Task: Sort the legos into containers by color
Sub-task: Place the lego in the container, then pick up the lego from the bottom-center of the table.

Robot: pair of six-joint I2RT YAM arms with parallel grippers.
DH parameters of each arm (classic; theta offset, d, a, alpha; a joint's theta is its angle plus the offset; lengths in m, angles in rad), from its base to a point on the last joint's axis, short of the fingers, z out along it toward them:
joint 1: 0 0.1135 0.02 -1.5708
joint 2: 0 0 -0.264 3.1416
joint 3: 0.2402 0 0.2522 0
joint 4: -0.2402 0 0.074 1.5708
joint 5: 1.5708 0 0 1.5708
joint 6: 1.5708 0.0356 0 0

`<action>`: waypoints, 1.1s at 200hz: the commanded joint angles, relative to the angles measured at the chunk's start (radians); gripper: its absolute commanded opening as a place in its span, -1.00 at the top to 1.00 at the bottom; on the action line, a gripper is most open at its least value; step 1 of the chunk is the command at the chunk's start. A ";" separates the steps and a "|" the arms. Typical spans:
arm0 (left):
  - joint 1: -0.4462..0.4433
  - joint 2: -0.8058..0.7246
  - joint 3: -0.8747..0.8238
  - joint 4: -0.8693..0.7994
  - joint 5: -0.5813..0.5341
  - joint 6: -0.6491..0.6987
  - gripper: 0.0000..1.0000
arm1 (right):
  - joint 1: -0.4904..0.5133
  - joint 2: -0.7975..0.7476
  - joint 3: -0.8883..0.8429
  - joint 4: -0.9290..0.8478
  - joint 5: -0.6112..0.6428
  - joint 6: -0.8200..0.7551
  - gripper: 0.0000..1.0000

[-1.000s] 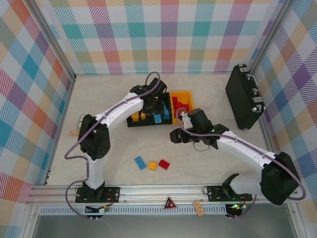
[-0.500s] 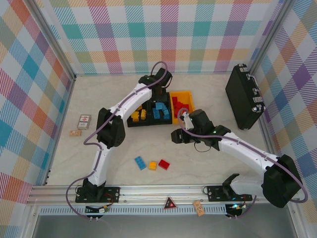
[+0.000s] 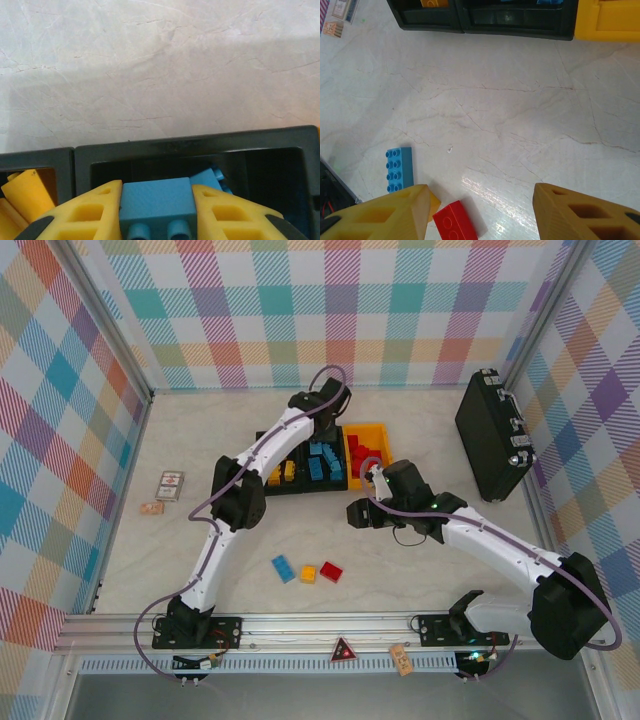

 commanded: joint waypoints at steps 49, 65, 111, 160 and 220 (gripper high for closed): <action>0.013 -0.011 0.046 -0.009 -0.008 0.026 -0.02 | -0.006 0.012 0.025 -0.009 0.000 0.002 -0.13; 0.011 -0.033 0.039 -0.018 0.009 0.023 -0.02 | -0.005 0.017 0.030 -0.006 -0.001 0.000 -0.14; -0.007 -0.207 -0.159 0.051 0.083 0.007 -0.01 | -0.008 0.023 0.043 -0.009 0.007 -0.011 -0.14; -0.020 -0.392 -0.405 0.115 0.156 -0.008 -0.02 | -0.008 0.028 0.049 -0.008 -0.001 -0.012 -0.14; -0.020 -0.629 -0.729 0.201 0.256 -0.055 -0.03 | 0.014 0.046 0.070 -0.062 -0.047 -0.080 -0.15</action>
